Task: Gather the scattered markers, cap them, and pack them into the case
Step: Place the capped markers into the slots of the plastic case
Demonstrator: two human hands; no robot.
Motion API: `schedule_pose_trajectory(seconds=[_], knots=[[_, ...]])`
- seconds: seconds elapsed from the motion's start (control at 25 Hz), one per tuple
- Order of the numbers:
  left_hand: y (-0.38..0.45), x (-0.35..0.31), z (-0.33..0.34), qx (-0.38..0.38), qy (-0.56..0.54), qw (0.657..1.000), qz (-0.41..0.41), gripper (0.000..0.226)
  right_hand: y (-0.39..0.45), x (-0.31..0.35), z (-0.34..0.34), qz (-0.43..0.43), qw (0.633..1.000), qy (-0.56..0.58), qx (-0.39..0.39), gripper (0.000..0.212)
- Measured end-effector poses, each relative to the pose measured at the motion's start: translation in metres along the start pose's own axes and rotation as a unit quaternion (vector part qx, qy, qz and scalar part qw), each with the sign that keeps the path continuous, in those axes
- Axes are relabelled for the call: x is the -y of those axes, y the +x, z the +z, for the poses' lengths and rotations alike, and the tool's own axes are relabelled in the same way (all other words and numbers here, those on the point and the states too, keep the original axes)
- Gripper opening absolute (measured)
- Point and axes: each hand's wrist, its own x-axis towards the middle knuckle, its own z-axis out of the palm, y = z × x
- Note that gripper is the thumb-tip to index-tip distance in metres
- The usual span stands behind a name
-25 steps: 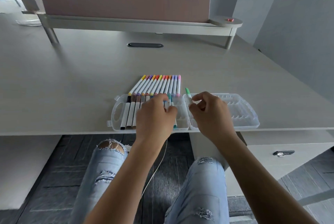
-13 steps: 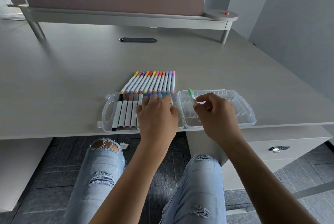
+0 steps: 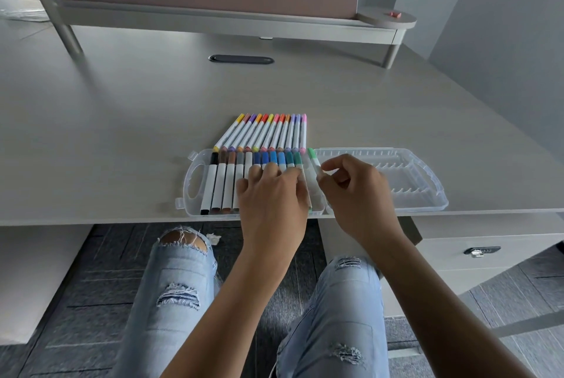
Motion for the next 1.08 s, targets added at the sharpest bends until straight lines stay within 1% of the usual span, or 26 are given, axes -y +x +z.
schedule_pose_trajectory(seconds=[0.08,0.16,0.24,0.36,0.48,0.68,0.88,1.08], knots=[[-0.006,0.004,-0.003,-0.019,-0.049,0.998,-0.017,0.015,-0.001,0.003,0.004,-0.013,0.999,-0.029,-0.009,0.014],[-0.012,0.007,-0.007,-0.03,-0.067,0.997,-0.02,0.012,-0.001,0.004,0.008,-0.028,0.997,-0.064,-0.011,0.016],[-0.017,0.009,-0.009,-0.027,-0.067,0.997,-0.011,0.012,-0.001,0.003,0.012,-0.046,0.994,-0.097,-0.011,0.016],[-0.02,0.013,-0.01,-0.009,-0.072,0.997,0.021,0.019,-0.001,-0.001,0.016,-0.069,0.99,-0.115,-0.034,0.014],[-0.021,0.014,-0.008,0.013,-0.067,0.997,0.045,0.025,0.001,-0.006,0.016,-0.073,0.99,-0.11,-0.042,0.012],[-0.024,0.017,-0.007,0.029,-0.052,0.997,0.046,0.028,0.009,-0.005,0.015,-0.027,0.998,-0.055,0.001,0.01],[-0.024,0.017,-0.008,0.029,-0.048,0.998,0.039,0.029,0.002,-0.007,0.02,-0.055,0.995,-0.086,-0.014,0.013],[-0.027,0.026,-0.017,0.028,-0.037,0.998,0.033,0.028,-0.005,0.001,0.028,-0.054,0.995,-0.079,-0.011,0.013]])
